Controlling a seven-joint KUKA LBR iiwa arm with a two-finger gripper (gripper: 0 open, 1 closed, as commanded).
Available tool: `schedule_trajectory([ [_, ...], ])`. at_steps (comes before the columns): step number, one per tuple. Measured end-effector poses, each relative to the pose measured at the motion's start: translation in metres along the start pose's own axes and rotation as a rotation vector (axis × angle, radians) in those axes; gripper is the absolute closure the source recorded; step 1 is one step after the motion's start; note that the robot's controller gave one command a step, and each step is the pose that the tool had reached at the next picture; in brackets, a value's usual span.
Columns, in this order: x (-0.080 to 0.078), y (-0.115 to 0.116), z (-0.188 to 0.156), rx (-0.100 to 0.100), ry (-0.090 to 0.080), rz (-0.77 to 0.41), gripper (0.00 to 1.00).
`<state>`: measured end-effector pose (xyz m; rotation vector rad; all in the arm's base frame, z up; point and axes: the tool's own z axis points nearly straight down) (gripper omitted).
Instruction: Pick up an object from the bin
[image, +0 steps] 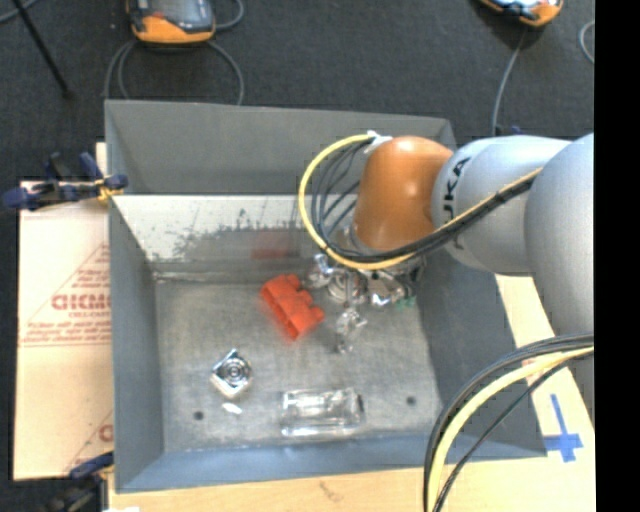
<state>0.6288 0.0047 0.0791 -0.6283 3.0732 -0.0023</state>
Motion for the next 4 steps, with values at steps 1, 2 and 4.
schedule_trajectory([
  [1, -0.014, 0.034, -0.026, -0.003, -0.004, 0.028, 0.0],
  [2, -0.04, 0.046, 0.004, 0.0, -0.004, 0.173, 0.0],
  [4, -0.032, 0.056, -0.142, 0.002, -0.009, 0.075, 1.0],
])
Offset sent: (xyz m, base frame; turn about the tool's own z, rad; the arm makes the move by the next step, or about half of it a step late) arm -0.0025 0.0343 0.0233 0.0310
